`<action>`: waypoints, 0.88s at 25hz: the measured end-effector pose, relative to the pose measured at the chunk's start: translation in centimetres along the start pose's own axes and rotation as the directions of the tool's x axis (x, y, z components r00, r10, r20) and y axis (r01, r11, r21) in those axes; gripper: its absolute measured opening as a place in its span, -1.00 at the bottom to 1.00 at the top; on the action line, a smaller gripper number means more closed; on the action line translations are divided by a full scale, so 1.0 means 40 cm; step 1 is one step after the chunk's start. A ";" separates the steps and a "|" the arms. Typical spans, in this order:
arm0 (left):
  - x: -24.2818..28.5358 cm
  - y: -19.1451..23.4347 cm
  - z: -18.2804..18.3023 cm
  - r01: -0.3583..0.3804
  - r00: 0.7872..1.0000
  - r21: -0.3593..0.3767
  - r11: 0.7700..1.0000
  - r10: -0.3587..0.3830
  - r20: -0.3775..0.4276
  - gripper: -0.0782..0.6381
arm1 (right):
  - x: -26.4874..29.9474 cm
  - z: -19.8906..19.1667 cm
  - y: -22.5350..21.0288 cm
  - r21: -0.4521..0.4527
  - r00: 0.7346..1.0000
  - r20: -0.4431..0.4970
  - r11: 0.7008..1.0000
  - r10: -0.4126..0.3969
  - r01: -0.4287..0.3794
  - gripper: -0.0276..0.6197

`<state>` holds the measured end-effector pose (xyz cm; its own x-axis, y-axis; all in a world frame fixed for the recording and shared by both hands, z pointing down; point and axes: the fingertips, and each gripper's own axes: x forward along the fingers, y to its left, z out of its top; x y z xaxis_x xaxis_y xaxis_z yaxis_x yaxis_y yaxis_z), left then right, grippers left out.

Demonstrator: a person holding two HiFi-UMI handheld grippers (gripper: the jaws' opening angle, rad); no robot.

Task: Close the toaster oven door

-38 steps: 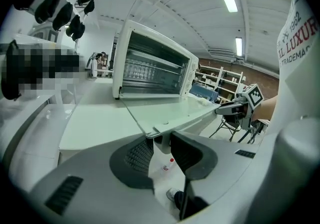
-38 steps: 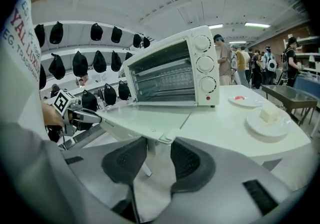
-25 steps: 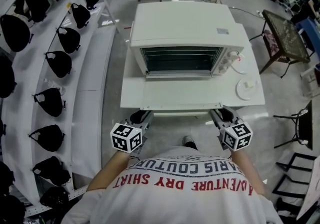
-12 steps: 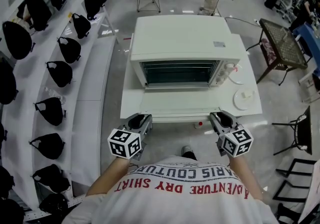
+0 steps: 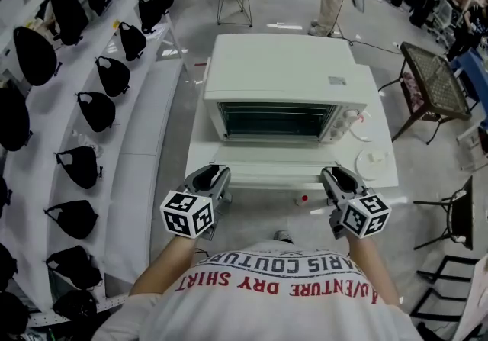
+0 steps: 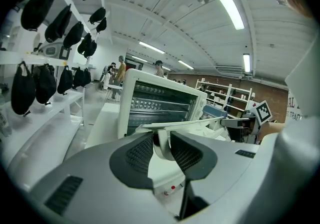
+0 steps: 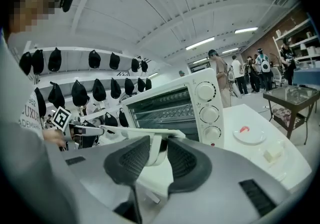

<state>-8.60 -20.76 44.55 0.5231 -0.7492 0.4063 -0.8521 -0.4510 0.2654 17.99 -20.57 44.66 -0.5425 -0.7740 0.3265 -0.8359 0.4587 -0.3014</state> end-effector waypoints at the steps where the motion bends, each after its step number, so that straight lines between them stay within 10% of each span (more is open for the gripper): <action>1: 0.002 0.001 0.012 -0.005 1.000 0.005 1.000 0.005 0.005 -0.44 | 0.003 0.012 -0.002 0.006 1.000 0.007 1.000 0.005 -0.005 -0.55; 22: 0.068 0.040 0.186 -0.030 0.996 0.007 1.000 0.029 0.087 -0.43 | 0.082 0.175 -0.045 0.100 0.992 0.106 0.992 0.069 -0.079 -0.53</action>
<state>-8.67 -27.12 39.58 0.4945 -0.8015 0.3362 -0.8676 -0.4318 0.2466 18.30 -26.99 39.99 -0.5866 -0.7827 0.2081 -0.7777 0.4725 -0.4146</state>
